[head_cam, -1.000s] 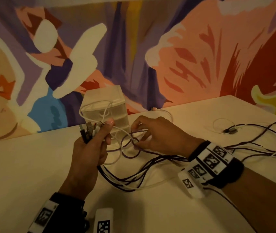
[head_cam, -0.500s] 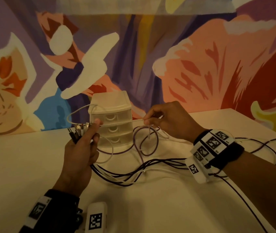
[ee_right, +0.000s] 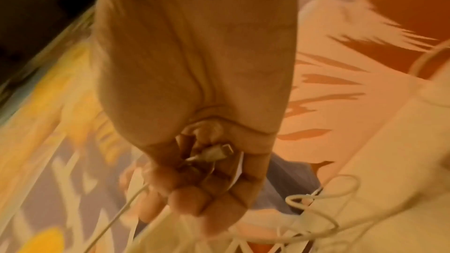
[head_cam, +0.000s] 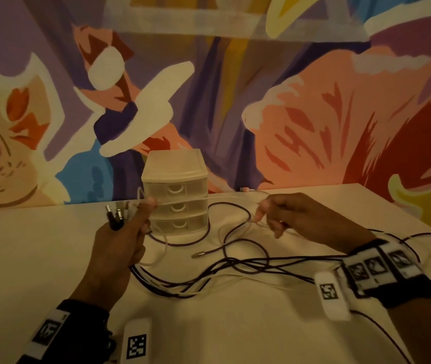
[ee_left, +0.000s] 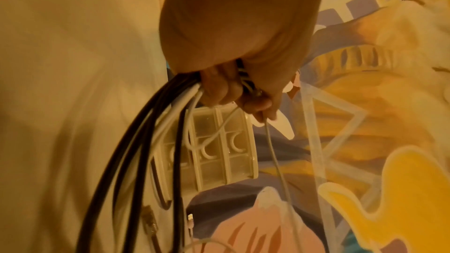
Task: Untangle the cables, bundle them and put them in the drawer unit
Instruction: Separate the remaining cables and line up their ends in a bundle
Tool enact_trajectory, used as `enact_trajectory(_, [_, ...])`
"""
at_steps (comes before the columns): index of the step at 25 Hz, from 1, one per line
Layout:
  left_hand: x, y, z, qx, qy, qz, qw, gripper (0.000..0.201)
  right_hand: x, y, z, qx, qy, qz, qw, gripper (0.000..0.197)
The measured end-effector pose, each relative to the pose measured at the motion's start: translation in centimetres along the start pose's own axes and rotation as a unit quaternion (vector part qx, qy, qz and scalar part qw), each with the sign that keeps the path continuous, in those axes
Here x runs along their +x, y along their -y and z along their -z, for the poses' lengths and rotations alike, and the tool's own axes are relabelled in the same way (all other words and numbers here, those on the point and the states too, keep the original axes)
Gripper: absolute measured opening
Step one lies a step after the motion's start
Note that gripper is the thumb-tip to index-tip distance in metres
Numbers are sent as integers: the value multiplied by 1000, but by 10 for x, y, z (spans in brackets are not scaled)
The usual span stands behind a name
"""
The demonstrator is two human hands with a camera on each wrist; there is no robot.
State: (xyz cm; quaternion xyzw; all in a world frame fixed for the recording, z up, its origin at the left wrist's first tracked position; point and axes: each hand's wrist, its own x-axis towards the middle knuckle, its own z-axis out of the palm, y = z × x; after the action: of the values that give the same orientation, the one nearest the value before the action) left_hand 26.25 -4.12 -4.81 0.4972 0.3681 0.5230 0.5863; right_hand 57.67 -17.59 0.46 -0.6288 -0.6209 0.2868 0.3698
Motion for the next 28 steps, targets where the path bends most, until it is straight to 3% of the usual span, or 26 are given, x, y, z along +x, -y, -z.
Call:
enact_trajectory(2, [-5, -3, -2, 69, 47, -1, 997, 74, -22, -3, 24, -37, -104, -9, 994, 30])
enact_trajectory(3, [-7, -7, -3, 91, 57, -3, 994, 79, -32, -20, 52, -95, -197, -46, 975, 27])
enact_trajectory(4, [-7, -10, -5, 105, 55, -6, 993, 75, -42, -48, 94, -205, -268, -120, 934, 24])
enact_trajectory(5, [-9, -14, -7, 113, 49, -10, 992, 61, -47, -93, 138, -314, -311, -213, 872, 30])
enact_trajectory(6, [-12, -17, -10, 119, 49, -17, 991, 55, -53, -130, 173, -383, -302, -306, 818, 51])
enact_trajectory(7, [-14, -19, -13, 126, 48, -22, 991, 54, -52, -146, 191, -408, -301, -329, 796, 74])
enact_trajectory(8, [-15, -20, -16, 122, 47, -25, 991, 55, -49, -148, 183, -417, -310, -320, 792, 79])
enact_trajectory(10, [-20, -22, -22, 117, 36, -25, 992, 57, -37, -94, 92, -443, -312, -148, 828, 50])
enact_trajectory(12, [-23, -26, -25, 100, 42, -32, 994, 54, -32, -14, -3, -412, -227, 79, 879, 48])
enact_trajectory(13, [-25, -29, -24, 82, 50, -38, 995, 51, -27, -3, -31, -355, -147, 151, 911, 53])
enact_trajectory(15, [-28, -34, -20, 52, 60, -54, 995, 49, -13, 7, -69, -284, 62, 132, 948, 55])
enact_trajectory(17, [-27, -38, -13, 29, 48, -57, 997, 51, 1, 8, -84, -259, 120, 133, 949, 35])
enact_trajectory(19, [-23, -44, -6, -8, 21, -56, 998, 52, 8, 17, -79, -222, 49, 147, 963, 26])
enact_trajectory(22, [-17, -56, 6, -73, -11, -64, 995, 52, 6, 24, -22, -155, -104, 129, 974, 20])
enact_trajectory(23, [-16, -59, 7, -92, -13, -63, 994, 52, -2, 31, -2, -208, -111, 97, 967, 14])
enact_trajectory(24, [-16, -61, 8, -107, -13, -62, 992, 53, -9, 38, 12, -298, -74, 49, 950, 15])
enact_trajectory(25, [-18, -62, 5, -117, -9, -62, 991, 53, -17, 44, 16, -371, 3, -17, 928, 34])
enact_trajectory(26, [-20, -62, -1, -122, -2, -61, 991, 53, -21, 50, 11, -409, 74, -36, 909, 61])
enact_trajectory(28, [-27, -63, -17, -123, 19, -57, 991, 52, -23, 71, -22, -334, 119, 29, 935, 104])
